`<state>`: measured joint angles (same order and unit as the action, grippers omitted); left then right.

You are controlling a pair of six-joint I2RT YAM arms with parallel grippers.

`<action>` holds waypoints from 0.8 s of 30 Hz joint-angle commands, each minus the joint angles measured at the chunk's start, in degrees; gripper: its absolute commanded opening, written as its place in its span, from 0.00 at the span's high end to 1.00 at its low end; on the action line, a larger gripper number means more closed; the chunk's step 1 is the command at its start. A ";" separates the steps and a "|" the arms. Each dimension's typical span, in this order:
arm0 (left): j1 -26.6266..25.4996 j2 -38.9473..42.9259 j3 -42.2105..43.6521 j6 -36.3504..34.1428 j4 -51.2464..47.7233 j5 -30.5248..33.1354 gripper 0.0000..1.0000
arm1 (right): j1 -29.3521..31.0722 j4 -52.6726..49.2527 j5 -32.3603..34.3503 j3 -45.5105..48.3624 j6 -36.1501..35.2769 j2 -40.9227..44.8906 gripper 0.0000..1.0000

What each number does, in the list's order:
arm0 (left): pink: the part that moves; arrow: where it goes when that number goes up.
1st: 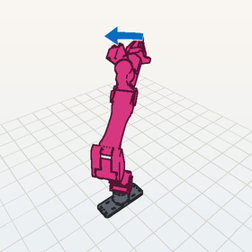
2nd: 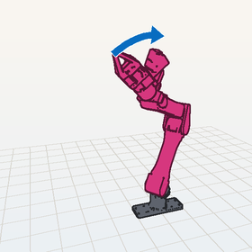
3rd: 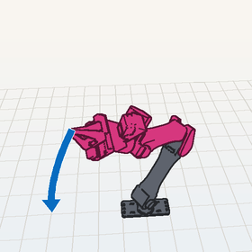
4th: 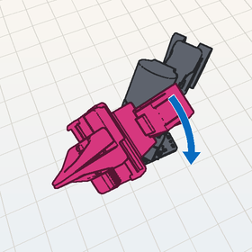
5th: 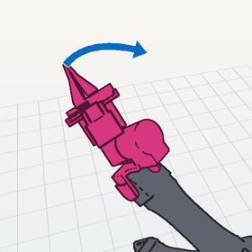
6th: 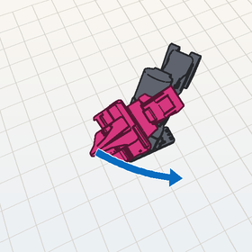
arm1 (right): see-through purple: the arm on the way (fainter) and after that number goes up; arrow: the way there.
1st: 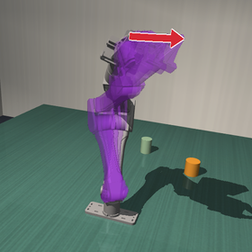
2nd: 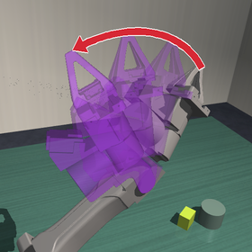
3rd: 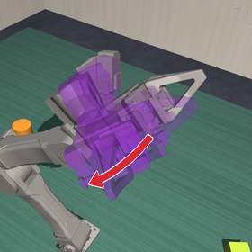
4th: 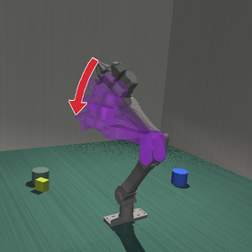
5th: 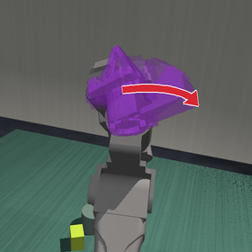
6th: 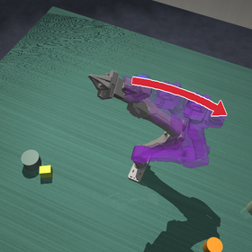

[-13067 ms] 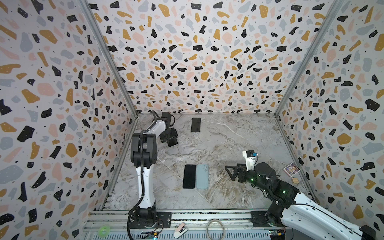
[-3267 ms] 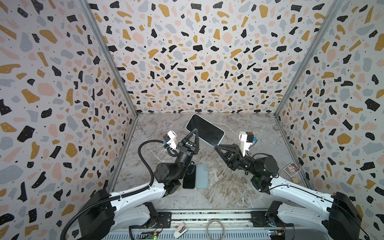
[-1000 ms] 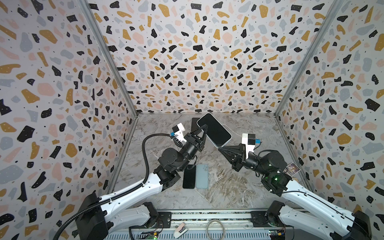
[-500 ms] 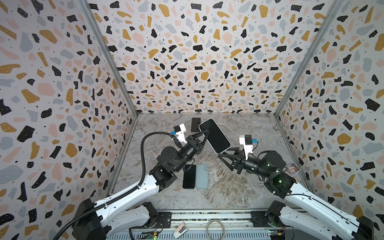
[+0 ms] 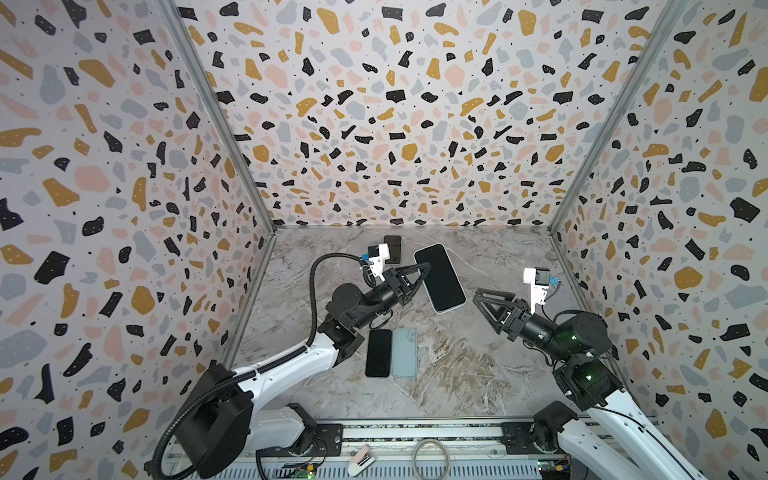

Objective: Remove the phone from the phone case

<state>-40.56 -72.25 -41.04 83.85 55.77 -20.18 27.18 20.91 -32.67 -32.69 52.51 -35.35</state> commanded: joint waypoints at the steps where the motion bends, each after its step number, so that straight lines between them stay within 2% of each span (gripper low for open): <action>1: -0.05 1.55 -0.56 1.25 12.37 -3.61 1.00 | -1.72 10.17 -7.49 1.60 7.02 -1.32 0.33; 10: -0.40 1.39 0.78 1.85 14.47 -3.20 1.00 | -1.64 25.01 -10.90 5.60 14.04 -4.55 0.40; 24: -0.49 0.78 0.24 1.05 13.67 -2.84 1.00 | 0.61 29.55 -10.34 7.32 15.96 -5.01 0.50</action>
<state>-40.69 -72.25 -39.99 85.06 63.18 -22.63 26.83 46.52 -42.63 -25.12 68.07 -40.25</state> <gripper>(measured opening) 0.127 0.506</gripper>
